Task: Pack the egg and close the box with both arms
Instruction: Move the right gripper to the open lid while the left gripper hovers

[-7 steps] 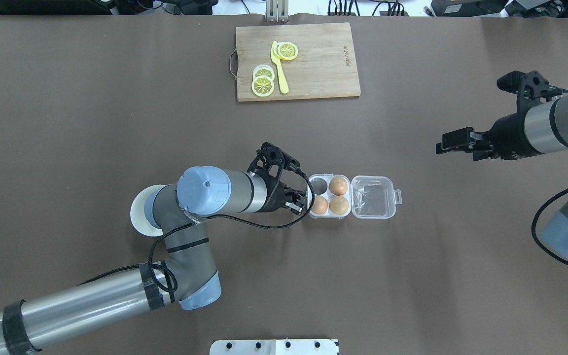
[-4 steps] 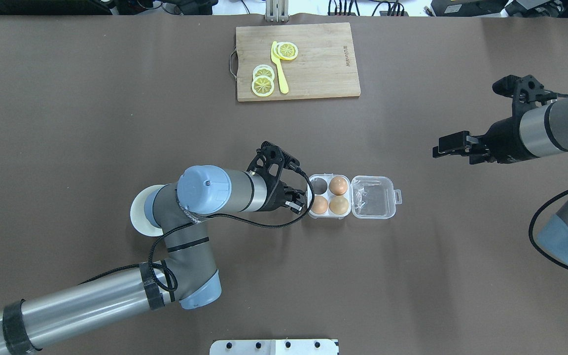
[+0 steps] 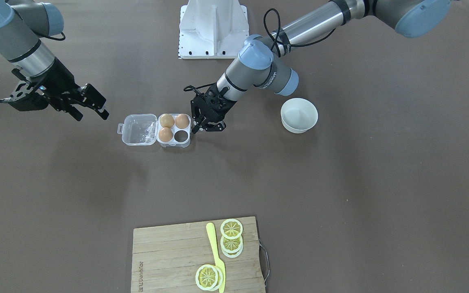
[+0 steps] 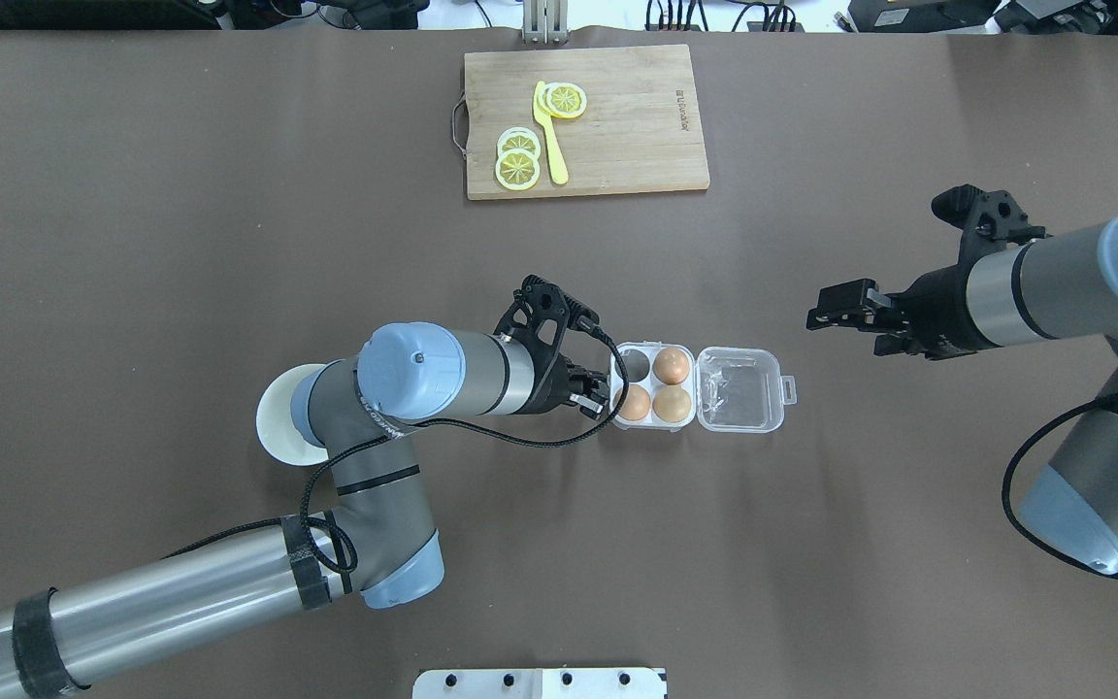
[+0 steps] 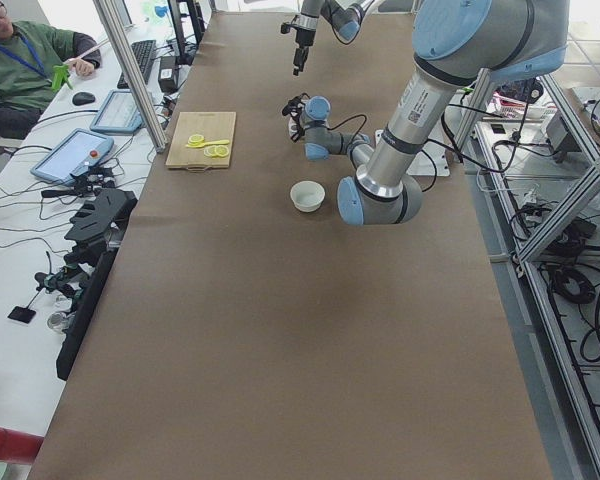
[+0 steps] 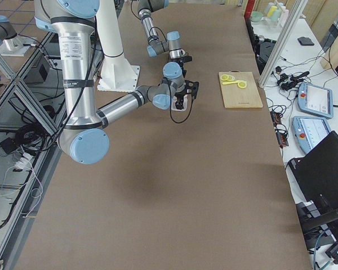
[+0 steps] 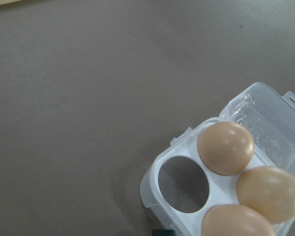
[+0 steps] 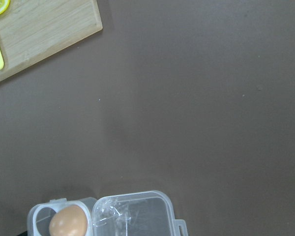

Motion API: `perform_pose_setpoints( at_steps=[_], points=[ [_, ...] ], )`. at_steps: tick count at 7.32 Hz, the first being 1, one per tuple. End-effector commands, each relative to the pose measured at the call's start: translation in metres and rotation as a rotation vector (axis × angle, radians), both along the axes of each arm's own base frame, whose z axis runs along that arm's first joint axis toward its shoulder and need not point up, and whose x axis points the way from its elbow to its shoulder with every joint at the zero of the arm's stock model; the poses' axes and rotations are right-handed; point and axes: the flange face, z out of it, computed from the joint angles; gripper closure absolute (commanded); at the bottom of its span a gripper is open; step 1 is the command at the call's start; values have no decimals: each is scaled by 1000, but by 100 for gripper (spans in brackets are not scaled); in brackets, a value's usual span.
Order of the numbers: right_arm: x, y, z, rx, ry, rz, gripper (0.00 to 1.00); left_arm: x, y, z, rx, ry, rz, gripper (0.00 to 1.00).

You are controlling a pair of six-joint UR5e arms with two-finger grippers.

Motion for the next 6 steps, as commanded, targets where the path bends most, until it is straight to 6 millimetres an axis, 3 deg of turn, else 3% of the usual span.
perform_pose_setpoints(
  at_steps=[1, 3, 5, 6],
  points=[
    [-20, 9, 8, 24, -38, 4, 6, 0, 0, 0, -1, -2, 1, 100],
    [-28, 10, 37, 66, -108, 3, 10, 0, 0, 4, -3, -7, -1, 100],
    [-37, 18, 40, 78, -119, 9, 38, 0, 0, 4, -3, -7, -1, 100],
    [-39, 22, 51, 92, -140, 2, 50, 0, 0, 4, -3, -7, -1, 100]
  ],
)
